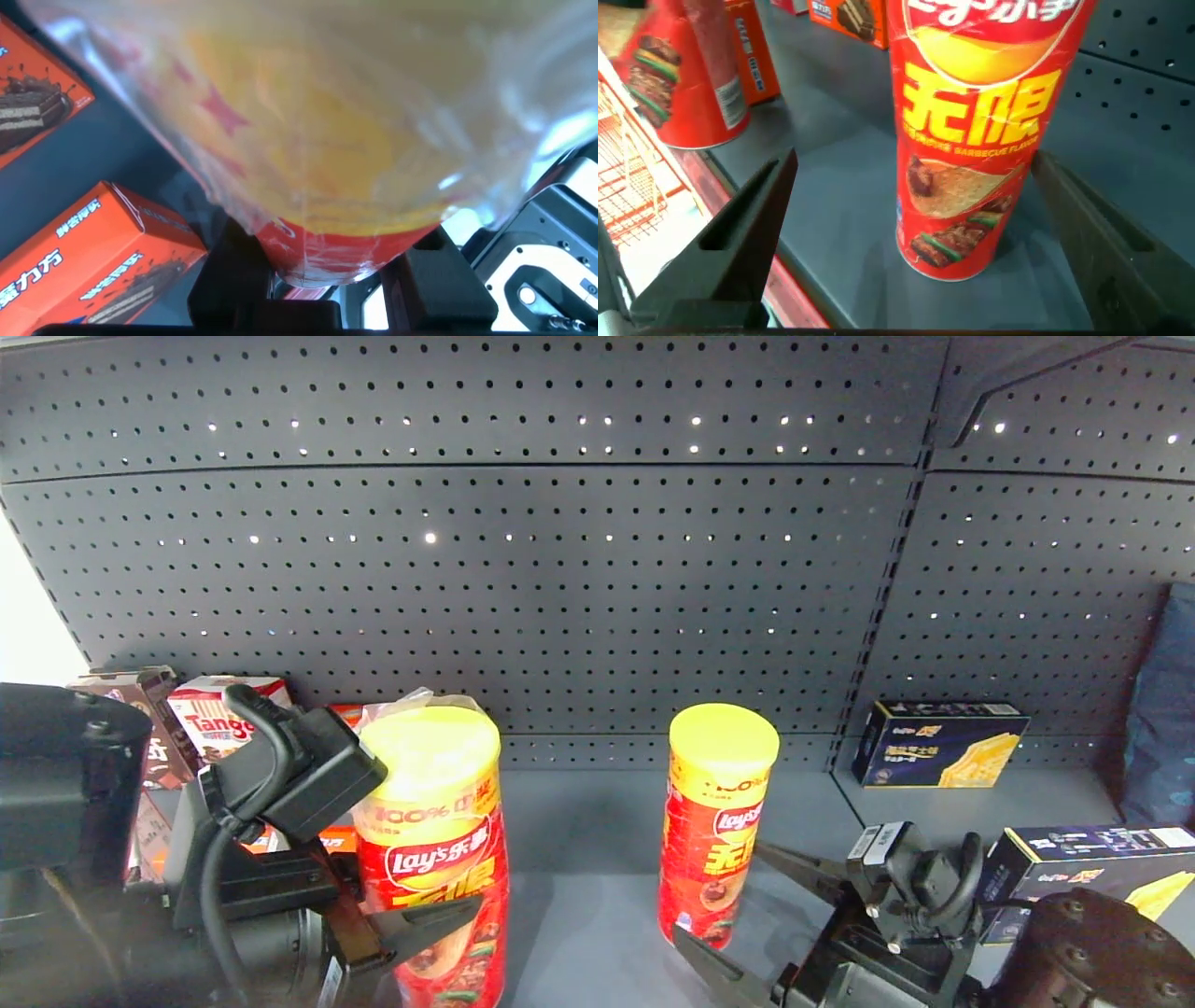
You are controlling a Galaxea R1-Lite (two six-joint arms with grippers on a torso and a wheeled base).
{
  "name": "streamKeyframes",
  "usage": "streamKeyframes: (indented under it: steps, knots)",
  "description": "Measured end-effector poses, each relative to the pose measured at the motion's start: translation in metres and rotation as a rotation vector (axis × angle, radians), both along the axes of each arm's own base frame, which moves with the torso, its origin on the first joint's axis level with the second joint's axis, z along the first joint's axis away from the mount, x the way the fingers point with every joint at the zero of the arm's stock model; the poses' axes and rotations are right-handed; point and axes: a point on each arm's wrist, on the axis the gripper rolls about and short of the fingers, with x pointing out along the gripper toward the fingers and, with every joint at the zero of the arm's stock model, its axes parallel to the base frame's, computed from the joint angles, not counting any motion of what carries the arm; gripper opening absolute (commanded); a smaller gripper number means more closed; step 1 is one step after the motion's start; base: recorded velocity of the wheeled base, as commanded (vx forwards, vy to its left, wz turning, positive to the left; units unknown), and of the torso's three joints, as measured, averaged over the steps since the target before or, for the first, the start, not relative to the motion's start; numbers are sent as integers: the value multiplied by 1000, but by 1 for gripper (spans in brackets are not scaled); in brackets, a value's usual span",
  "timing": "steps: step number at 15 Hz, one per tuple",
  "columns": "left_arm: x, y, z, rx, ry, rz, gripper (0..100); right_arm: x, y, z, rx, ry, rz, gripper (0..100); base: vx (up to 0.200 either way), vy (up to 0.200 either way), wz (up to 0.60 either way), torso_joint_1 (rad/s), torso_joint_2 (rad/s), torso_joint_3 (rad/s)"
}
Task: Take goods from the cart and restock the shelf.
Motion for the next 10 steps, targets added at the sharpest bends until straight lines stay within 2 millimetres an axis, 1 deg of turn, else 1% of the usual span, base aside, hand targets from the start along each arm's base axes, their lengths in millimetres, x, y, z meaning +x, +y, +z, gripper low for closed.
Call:
streamKeyframes:
  steps: [3, 10]
  knots:
    - [0, 0, 0, -11, 11, 10, 0, 2, 3, -2, -6, 4, 1, 100, 0, 0, 0, 0, 0, 0]
    - [-1, 1, -1, -10, 14, 10, 0, 0, 5, -4, -21, -2, 13, 100, 0, 0, 0, 0, 0, 0]
